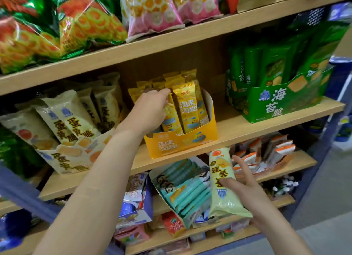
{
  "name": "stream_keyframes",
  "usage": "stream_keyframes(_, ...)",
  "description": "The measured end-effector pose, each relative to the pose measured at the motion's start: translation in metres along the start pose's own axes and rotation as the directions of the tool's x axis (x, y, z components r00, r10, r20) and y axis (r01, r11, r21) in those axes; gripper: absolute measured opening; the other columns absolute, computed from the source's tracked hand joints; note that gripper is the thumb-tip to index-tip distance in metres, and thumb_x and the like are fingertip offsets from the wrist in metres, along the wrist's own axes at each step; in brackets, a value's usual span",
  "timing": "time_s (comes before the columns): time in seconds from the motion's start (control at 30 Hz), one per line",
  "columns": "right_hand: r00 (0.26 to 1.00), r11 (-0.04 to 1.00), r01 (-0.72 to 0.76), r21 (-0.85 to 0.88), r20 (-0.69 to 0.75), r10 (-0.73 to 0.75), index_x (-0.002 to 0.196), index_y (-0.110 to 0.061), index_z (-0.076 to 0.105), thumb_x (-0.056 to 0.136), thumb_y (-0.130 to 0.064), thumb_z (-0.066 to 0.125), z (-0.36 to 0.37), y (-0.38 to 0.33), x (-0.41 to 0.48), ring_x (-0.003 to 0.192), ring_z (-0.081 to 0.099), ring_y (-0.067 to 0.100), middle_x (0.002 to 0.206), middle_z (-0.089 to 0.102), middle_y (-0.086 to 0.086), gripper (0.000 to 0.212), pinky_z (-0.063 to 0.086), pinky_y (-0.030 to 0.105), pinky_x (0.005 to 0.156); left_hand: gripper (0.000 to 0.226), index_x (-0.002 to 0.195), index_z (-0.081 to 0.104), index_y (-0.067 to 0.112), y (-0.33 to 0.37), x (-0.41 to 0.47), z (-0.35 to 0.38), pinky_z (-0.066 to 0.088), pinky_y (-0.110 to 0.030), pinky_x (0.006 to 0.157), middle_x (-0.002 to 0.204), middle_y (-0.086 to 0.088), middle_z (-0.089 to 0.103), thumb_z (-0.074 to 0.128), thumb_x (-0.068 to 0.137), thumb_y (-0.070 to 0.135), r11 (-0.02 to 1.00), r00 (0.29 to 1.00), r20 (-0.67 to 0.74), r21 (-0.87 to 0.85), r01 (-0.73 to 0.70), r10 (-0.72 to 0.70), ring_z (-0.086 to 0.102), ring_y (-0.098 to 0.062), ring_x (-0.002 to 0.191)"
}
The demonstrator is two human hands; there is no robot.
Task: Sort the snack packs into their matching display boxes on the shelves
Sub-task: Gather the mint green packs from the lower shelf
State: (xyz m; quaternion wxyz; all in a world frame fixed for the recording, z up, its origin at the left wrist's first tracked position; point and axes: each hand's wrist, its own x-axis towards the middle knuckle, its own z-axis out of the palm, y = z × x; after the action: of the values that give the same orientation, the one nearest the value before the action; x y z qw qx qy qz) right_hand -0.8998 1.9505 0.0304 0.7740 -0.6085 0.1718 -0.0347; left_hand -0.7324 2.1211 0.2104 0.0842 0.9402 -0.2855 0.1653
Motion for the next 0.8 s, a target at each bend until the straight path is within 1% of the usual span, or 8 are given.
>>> stream_keyframes(0.13, 0.999, 0.999, 0.004, -0.042, 0.041, -0.002, 0.124, -0.048, 0.052, 0.093, -0.004, 0.059, -0.01, -0.022, -0.019, 0.072, 0.073, 0.024, 0.11, 0.068, 0.01, 0.054, 0.054, 0.03, 0.053, 0.041, 0.139, 0.046, 0.009, -0.003, 0.009, 0.008, 0.049, -0.044, 0.092, 0.123, -0.017, 0.061, 0.043, 0.099, 0.005, 0.999, 1.0, -0.009, 0.039, 0.03, -0.029, 0.055, -0.035, 0.116)
stream_keyframes(0.3, 0.986, 0.988, 0.136, -0.073, 0.106, -0.128, 0.114, -0.055, 0.059, 0.091, -0.002, 0.06, -0.02, -0.051, -0.037, 0.083, 0.072, 0.036, 0.103, 0.071, 0.006, 0.057, 0.059, 0.044, 0.066, 0.036, 0.131, 0.05, 0.016, 0.002, -0.001, 0.03, 0.043, -0.054, 0.086, 0.117, -0.017, 0.056, 0.052, 0.096, 0.011, 0.98, 0.954, -0.294, 0.165, 0.114, -0.061, 0.049, -0.042, 0.11)
stream_keyframes(0.37, 0.967, 0.97, 0.237, -0.052, 0.111, -0.23, 0.114, -0.058, 0.057, 0.091, -0.001, 0.061, -0.018, -0.062, -0.041, 0.084, 0.072, 0.032, 0.102, 0.071, -0.005, 0.062, 0.06, 0.042, 0.064, 0.047, 0.134, 0.051, 0.013, 0.004, -0.01, 0.032, 0.043, -0.053, 0.089, 0.122, -0.017, 0.055, 0.057, 0.088, 0.002, 0.995, 0.903, -0.428, 0.101, 0.019, 0.026, 0.047, -0.039, 0.112)
stream_keyframes(0.43, 0.929, 0.926, 0.364, -0.098, 0.102, -0.355, 0.118, -0.062, 0.055, 0.091, -0.003, 0.062, -0.012, -0.069, -0.042, 0.093, 0.071, 0.019, 0.111, 0.068, -0.016, 0.065, 0.06, 0.034, 0.07, 0.061, 0.137, 0.05, 0.012, 0.012, -0.024, 0.025, 0.042, -0.044, 0.101, 0.132, -0.011, 0.05, 0.056, 0.079, -0.008, 0.979, 0.861, -0.502, -0.124, -0.163, 0.08, 0.045, -0.03, 0.122)
stream_keyframes(0.53, 0.889, 0.858, 0.458, -0.234, 0.119, -0.442, 0.126, -0.064, 0.049, 0.092, -0.012, 0.063, 0.001, -0.073, -0.037, 0.112, 0.062, 0.009, 0.132, 0.055, -0.016, 0.063, 0.056, 0.04, 0.092, 0.079, 0.146, 0.034, 0.03, 0.032, -0.045, 0.012, 0.032, -0.031, 0.108, 0.143, 0.009, 0.037, 0.062, 0.079, 0.0, 0.875, 0.961, -0.271, -0.453, -0.171, 0.047, 0.033, -0.014, 0.135)
stream_keyframes(0.67, 0.875, 0.805, 0.485, -0.342, 0.174, -0.452, 0.134, -0.071, 0.029, 0.094, -0.014, 0.063, 0.013, -0.074, -0.025, 0.121, 0.053, 0.002, 0.139, 0.046, -0.02, 0.077, 0.048, 0.04, 0.103, 0.067, 0.147, 0.024, 0.043, 0.035, -0.025, 0.017, 0.024, -0.048, 0.11, 0.152, 0.003, 0.03, 0.062, 0.091, 0.044, 0.998, 0.983, -0.181, -0.059, -0.028, 0.017, 0.022, -0.022, 0.14)
stream_keyframes(0.73, 0.877, 0.804, 0.48, -0.351, 0.169, -0.45, 0.137, -0.073, 0.015, 0.09, -0.01, 0.067, 0.016, -0.076, -0.015, 0.116, 0.057, -0.001, 0.136, 0.047, -0.029, 0.094, 0.05, 0.038, 0.1, 0.06, 0.146, 0.029, 0.038, 0.033, -0.007, 0.023, 0.027, -0.056, 0.106, 0.143, -0.006, 0.041, 0.055, 0.093, 0.05, 0.992, 0.979, -0.196, 0.106, 0.07, -0.048, 0.031, -0.031, 0.133)
stream_keyframes(0.8, 0.889, 0.804, 0.458, -0.379, 0.165, -0.428, 0.138, -0.072, 0.002, 0.085, -0.008, 0.072, 0.016, -0.076, -0.001, 0.107, 0.063, 0.001, 0.127, 0.049, -0.035, 0.109, 0.052, 0.036, 0.093, 0.054, 0.138, 0.04, 0.027, 0.029, 0.01, 0.025, 0.037, -0.054, 0.1, 0.135, -0.013, 0.051, 0.055, 0.093, 0.051, 0.98, 0.981, -0.115, 0.108, 0.167, -0.154, 0.043, -0.038, 0.127)
